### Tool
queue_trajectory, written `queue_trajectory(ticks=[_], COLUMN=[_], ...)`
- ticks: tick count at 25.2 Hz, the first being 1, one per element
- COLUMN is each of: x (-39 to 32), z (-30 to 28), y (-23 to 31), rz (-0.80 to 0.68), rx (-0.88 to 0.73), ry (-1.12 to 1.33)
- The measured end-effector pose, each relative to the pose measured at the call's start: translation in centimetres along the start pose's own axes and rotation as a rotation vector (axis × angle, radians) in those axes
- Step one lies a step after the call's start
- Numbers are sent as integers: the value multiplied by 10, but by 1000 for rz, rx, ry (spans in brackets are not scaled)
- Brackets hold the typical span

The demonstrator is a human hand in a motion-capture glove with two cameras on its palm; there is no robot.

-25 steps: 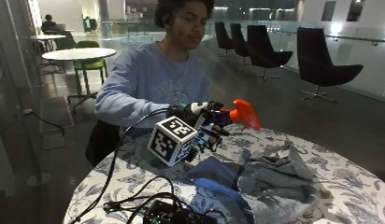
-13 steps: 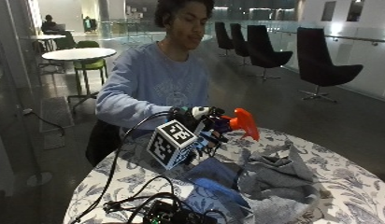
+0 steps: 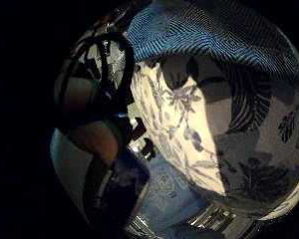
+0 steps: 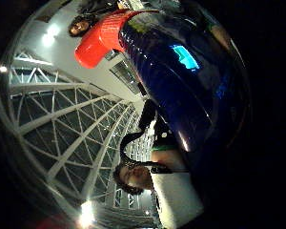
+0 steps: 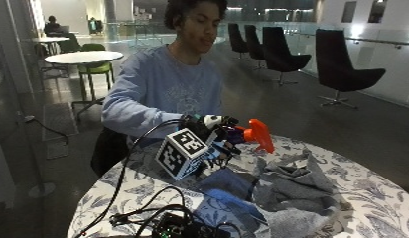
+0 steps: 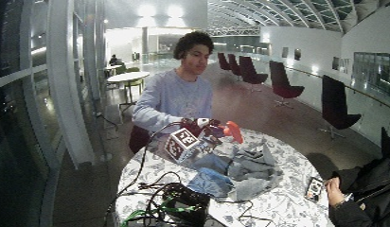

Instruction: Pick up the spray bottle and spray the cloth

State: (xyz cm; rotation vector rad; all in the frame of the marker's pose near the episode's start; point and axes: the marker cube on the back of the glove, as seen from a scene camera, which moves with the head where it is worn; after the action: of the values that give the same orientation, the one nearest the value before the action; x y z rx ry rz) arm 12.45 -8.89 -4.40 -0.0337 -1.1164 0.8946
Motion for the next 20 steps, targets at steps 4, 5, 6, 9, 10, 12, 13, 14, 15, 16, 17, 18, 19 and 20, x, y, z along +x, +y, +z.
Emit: queue_trajectory(ticks=[4, 5, 6, 9, 10, 12, 13, 14, 15, 16, 17, 18, 19, 20], x=[1, 2, 2, 2, 2, 2, 2, 2, 2, 1, 1, 1, 0, -1], z=[2, 2, 2, 3, 3, 3, 4, 4, 4, 5, 5, 6, 7, 8], y=[0, 0, 0, -1, -1, -1, -1, -2, -2, -1, -1, -1, -2, -2], rz=[6, 5, 4, 3, 3, 5, 6, 6, 6, 5, 2, -2, -11, -26], rx=[1, 2, 3, 6, 5, 5, 4, 4, 4, 3, 3, 4, 5, 7], ry=[2, 2, 3, 5, 6, 7, 7, 7, 7, 6, 4, 1, -1, -2])
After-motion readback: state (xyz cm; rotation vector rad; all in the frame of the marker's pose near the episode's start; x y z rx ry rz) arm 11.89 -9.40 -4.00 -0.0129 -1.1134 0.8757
